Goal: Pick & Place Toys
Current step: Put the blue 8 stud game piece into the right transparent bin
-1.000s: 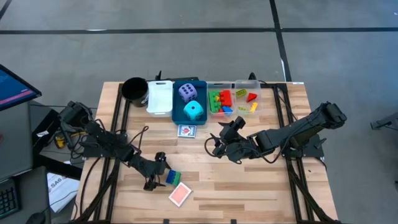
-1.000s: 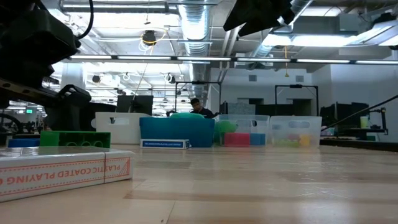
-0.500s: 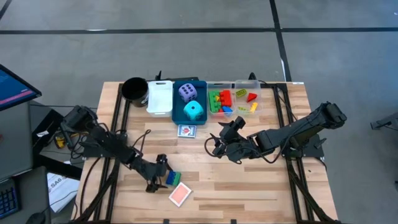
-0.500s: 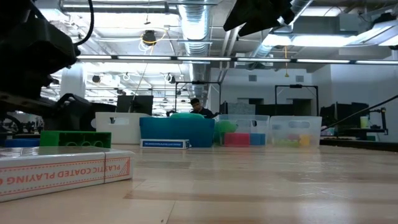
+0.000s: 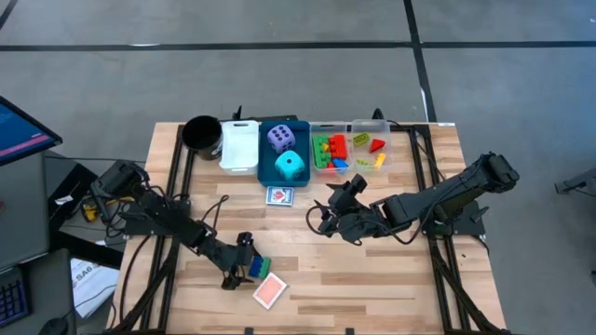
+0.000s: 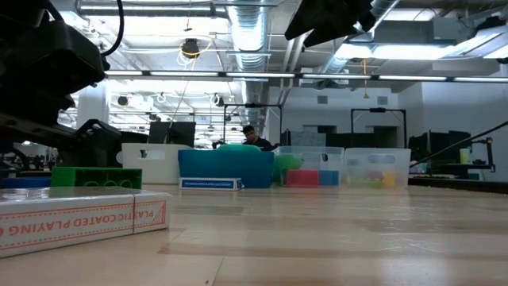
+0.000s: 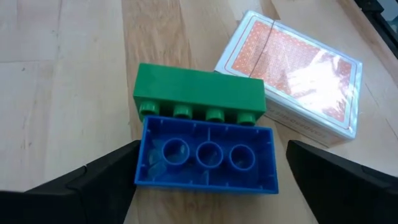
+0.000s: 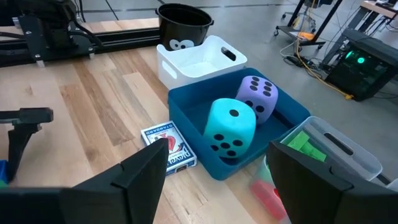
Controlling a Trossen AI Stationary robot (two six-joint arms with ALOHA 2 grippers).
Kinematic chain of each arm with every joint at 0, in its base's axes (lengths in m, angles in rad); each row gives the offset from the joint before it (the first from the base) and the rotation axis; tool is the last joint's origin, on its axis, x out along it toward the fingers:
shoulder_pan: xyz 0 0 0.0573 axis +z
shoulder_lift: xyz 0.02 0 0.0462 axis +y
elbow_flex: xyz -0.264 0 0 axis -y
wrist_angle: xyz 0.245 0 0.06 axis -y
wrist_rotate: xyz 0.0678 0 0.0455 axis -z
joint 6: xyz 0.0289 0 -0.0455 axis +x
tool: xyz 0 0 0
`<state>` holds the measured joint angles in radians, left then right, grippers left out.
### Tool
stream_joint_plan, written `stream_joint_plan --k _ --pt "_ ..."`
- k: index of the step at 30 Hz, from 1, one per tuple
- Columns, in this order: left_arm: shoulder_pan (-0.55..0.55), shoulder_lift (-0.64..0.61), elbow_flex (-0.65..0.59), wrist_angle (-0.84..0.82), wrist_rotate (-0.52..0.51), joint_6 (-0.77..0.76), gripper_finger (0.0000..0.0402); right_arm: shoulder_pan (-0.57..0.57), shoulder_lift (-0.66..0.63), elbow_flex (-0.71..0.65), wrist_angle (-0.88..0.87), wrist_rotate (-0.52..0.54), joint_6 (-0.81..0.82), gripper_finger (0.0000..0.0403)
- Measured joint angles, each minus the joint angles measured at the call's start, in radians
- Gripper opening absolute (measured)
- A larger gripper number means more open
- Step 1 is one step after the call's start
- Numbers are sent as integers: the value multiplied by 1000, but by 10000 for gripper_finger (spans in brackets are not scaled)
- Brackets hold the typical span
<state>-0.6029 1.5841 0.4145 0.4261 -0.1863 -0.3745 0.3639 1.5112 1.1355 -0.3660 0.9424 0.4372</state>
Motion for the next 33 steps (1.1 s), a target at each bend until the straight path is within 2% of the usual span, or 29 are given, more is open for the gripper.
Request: stream_joint_plan --k 14,23,27,33 --pt "0 -1 2 -44 -18 4 299 1 0 0 0 -1 0 268" --pt "0 -19 -3 -40 -18 0 304 1 0 0 1 -2 1 268" --pt "4 -96 -5 -80 -11 -1 299 1 0 0 7 -2 1 268" --pt "63 -313 -5 -172 -57 9 301 1 0 0 13 -2 0 268"
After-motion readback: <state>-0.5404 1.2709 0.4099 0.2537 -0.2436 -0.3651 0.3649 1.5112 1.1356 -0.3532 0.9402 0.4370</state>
